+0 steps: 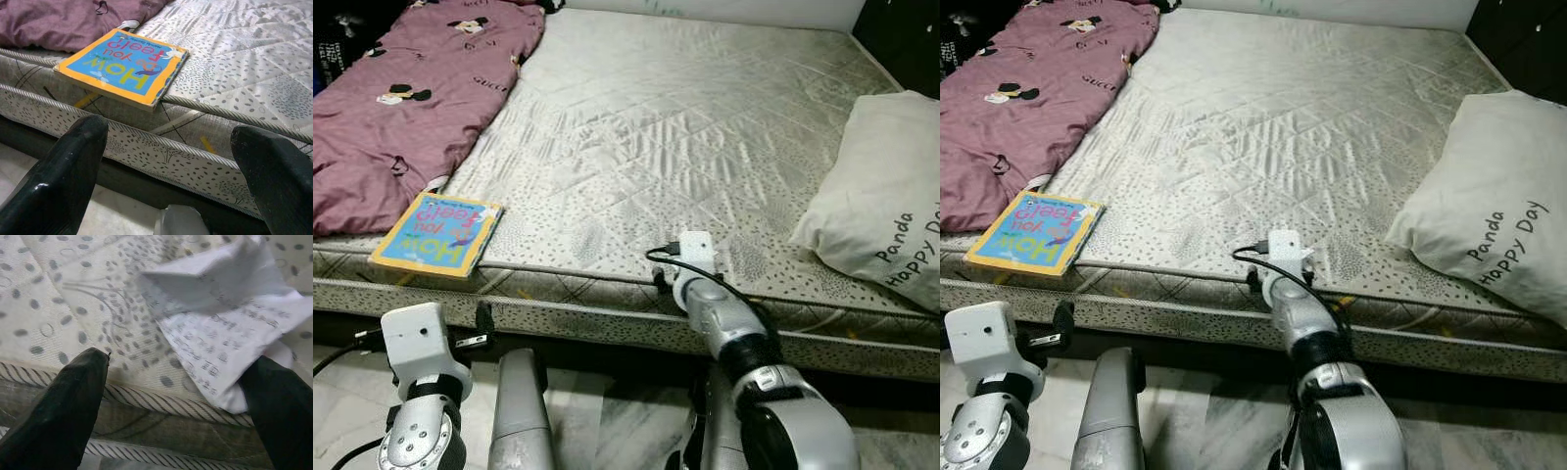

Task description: Clean up the room

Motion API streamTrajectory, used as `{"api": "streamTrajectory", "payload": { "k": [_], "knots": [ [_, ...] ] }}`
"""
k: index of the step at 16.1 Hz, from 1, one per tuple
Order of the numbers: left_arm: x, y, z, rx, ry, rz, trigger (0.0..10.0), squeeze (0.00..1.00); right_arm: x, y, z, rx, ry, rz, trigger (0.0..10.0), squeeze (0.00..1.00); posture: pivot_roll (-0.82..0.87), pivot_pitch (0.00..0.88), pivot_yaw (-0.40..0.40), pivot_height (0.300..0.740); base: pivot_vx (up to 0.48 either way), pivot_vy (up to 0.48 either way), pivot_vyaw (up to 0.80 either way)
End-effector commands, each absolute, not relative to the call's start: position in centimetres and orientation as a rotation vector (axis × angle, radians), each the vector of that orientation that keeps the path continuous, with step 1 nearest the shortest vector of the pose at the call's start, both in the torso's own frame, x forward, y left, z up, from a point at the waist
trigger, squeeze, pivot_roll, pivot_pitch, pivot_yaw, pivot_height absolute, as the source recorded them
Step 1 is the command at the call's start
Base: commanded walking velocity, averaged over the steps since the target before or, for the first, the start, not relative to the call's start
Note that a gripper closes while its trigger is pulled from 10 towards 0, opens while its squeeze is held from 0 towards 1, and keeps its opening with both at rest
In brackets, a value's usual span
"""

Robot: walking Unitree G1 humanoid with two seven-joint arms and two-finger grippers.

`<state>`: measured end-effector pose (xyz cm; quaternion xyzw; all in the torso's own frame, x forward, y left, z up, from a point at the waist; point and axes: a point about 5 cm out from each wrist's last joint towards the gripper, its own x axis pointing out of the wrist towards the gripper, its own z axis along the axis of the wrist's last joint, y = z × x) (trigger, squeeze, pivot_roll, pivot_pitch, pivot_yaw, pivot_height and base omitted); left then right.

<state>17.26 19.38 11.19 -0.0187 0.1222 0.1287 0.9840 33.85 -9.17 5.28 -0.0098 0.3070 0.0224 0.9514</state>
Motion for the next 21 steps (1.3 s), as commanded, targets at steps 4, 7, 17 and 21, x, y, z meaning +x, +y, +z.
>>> {"api": "streamTrajectory", "payload": {
  "k": [4,7,17,21],
  "knots": [
    [16.7,19.4,11.5,-0.035,0.255,0.255,10.0,0.0,35.4,-8.5,6.7,0.014,0.569,0.02,10.0,0.0,0.22,0.068,-0.05,0.517,0.0,0.0,0.0],
    [16.6,19.4,11.5,-0.03,0.258,0.256,10.0,0.0,35.7,-8.3,7.1,0.022,0.556,0.018,10.0,0.0,0.23,0.067,-0.05,0.517,0.0,0.0,0.0],
    [16.7,19.3,11.6,-0.033,0.26,0.261,10.0,0.0,35.6,-8.9,6.6,0.051,0.557,-0.05,0.0,0.0,0.23,0.066,-0.052,0.517,0.0,0.0,0.0],
    [16.8,19.3,11.6,-0.032,0.257,0.262,10.0,0.0,35.6,-9.1,6.5,0.039,0.555,-0.06,0.0,0.0,0.23,0.066,-0.053,0.517,0.0,0.0,0.0]
  ]
}}
